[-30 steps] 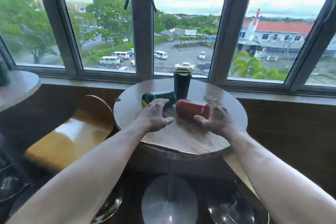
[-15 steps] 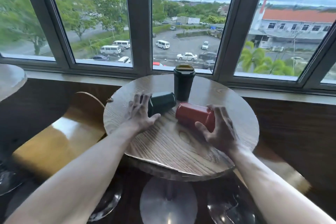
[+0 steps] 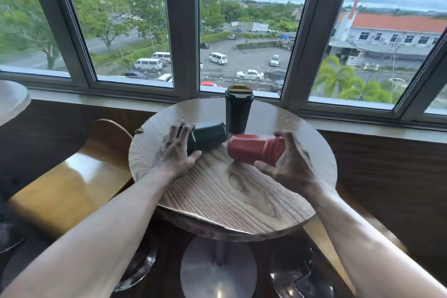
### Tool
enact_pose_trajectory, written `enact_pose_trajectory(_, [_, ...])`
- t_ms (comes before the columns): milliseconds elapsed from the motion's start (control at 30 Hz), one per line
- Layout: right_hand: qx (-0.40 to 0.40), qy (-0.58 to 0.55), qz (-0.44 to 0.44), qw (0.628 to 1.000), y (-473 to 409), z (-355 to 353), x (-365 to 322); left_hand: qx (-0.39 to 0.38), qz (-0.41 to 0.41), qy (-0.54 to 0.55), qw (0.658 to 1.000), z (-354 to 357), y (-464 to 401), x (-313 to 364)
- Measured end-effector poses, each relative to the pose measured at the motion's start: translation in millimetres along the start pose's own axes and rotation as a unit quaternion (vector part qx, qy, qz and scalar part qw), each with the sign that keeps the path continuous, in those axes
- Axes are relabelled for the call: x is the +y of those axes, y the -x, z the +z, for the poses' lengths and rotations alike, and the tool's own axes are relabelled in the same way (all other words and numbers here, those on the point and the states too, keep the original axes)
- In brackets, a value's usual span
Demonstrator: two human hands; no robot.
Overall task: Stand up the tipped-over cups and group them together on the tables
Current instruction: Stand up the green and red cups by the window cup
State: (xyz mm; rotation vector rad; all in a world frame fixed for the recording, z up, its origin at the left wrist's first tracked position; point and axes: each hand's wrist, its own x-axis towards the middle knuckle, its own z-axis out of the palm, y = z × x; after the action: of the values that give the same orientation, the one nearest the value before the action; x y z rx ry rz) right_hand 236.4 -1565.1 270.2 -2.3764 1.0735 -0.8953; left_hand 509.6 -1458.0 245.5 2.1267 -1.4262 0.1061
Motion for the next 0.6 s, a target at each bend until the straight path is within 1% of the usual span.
enact_pose_trajectory(100, [-0.020, 0.059, -0.014, 0.998, -17, -22, -20, 0.004, -0.003, 0.001, 1.000, 0, 0, 1])
enact_pose_trajectory(233, [-0.047, 0.153, -0.010, 0.987, -37, -43, -54, 0.004, -0.015, 0.005, 1.000, -1, 0, 3])
enact_pose_trajectory(400, [-0.100, 0.255, 0.007, 0.962, -60, -30, -77, -0.018, -0.017, 0.011, 1.000, -5, -2, 1])
enact_pose_trajectory(500, [-0.127, 0.284, 0.015, 0.950, -68, -18, -79, -0.026, -0.009, 0.024, 0.999, -9, -2, -2])
enact_pose_trajectory(600, [-0.142, 0.269, 0.010, 0.952, -70, -13, -79, -0.008, -0.021, 0.054, 0.998, -12, 1, -8])
